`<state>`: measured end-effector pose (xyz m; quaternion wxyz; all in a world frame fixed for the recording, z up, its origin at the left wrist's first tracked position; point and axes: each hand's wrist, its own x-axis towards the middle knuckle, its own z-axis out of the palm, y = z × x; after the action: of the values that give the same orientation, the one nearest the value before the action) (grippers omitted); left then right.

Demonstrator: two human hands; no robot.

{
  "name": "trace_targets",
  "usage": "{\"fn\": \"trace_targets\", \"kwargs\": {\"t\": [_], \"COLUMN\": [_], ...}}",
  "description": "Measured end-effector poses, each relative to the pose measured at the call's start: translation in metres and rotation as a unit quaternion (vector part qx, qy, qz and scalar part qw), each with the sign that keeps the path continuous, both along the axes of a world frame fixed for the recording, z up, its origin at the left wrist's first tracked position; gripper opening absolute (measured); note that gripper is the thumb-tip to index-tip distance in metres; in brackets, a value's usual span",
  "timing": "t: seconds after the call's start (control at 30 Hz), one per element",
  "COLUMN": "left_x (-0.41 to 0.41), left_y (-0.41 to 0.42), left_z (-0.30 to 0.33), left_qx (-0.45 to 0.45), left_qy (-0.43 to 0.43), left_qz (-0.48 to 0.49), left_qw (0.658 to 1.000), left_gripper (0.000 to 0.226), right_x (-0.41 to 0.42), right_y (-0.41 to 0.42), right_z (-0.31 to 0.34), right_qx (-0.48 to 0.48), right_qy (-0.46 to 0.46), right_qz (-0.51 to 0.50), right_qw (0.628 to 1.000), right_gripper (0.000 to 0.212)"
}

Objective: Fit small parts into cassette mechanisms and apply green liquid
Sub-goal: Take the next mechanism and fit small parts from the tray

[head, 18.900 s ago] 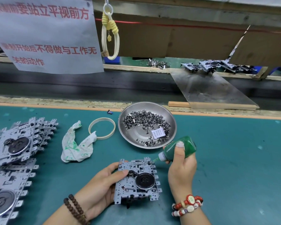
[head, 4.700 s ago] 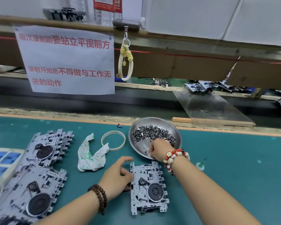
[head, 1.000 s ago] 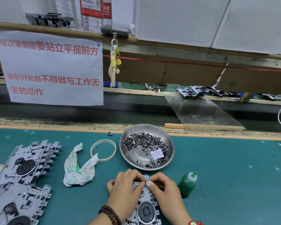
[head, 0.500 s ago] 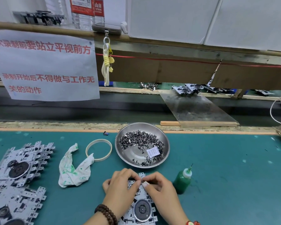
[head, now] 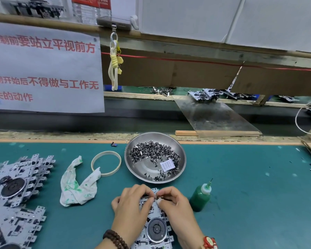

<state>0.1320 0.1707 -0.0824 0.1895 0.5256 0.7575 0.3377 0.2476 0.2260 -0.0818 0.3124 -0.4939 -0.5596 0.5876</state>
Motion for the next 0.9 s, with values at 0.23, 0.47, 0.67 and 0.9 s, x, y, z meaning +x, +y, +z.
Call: {"fn": "trace_targets", "kwargs": {"t": [0.23,0.47,0.67,0.9], "left_x": [-0.003,-0.007,-0.008,-0.007], "left_y": [-0.003,-0.007,-0.008,-0.010], "left_z": [-0.005,-0.012,-0.009,-0.012], "left_qx": [0.059,0.089,0.088,0.117], "left_qy": [-0.007,0.019,0.039,0.014], "left_qz": [-0.070,-0.091,-0.101,-0.084], "left_qw": [0.996,0.992,0.990,0.989], "left_gripper": [0.030,0.025,0.026,0.034], "right_x": [-0.004,-0.007,-0.003,0.020], "right_y": [-0.002,-0.003,-0.009,-0.035], "right_z": [0.004,0.002,0.002,0.001], "right_qx": [-0.007,0.002,0.020,0.187], "right_qy": [-0.007,-0.021,0.006,0.033], "right_qz": [-0.002,-0.012,-0.001,-0.152], "right_qw": [1.000,1.000,1.000,0.970], "right_gripper": [0.025,0.022,0.020,0.052]}}
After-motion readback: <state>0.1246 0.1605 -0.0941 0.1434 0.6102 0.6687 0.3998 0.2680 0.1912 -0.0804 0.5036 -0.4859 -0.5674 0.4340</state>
